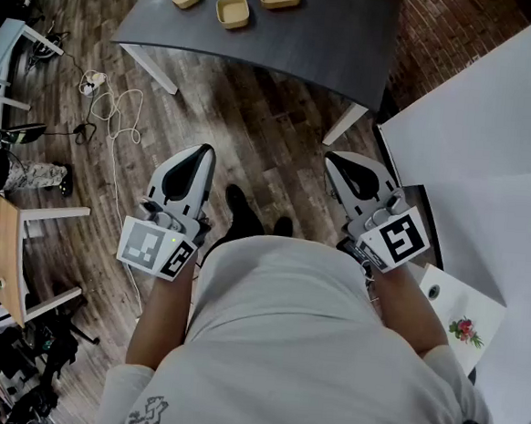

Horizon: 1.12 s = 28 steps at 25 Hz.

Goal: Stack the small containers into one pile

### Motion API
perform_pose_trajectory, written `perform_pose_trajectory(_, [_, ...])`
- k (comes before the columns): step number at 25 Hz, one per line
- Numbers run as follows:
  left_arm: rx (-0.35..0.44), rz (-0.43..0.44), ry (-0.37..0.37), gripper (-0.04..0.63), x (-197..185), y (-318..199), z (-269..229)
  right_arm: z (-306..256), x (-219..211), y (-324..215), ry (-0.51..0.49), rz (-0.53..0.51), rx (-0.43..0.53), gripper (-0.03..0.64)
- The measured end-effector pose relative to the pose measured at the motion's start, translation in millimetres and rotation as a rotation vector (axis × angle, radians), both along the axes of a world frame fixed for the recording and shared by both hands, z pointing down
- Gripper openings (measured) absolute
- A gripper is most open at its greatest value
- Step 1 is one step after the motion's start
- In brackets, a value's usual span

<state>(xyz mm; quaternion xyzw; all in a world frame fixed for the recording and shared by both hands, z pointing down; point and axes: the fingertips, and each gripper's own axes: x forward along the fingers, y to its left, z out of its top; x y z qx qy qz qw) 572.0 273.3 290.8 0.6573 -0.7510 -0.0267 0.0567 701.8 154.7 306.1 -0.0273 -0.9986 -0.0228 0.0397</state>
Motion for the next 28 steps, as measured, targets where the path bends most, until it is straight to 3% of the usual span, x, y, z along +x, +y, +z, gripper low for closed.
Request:
perform_pose_trajectory(12, [-0.009,0.015,-0.003,0.011,-20,-9,2,-3,-20,-6,-0.005,-0.016,0.021,0.003])
perform_pose_trajectory(15, [0.002,0.022,0.030,0.012,-32,-8,12,0,-34,-4,0.000,-0.041,0.002,0.005])
perform_pose_trajectory(20, [-0.025,0.060,0.032,0.012,-55,-12,11,3,-66,-5,0.004,-0.027,-0.025,0.006])
perform_pose_trajectory(23, [-0.022,0.078,0.037,0.012,-80,-17,12,8,-95,-8,0.029,-0.047,-0.044,0.072])
perform_pose_trajectory(28, [-0.023,0.088,0.033,0.012,-134,-19,15,15,-157,-4,0.067,-0.062,-0.055,0.101])
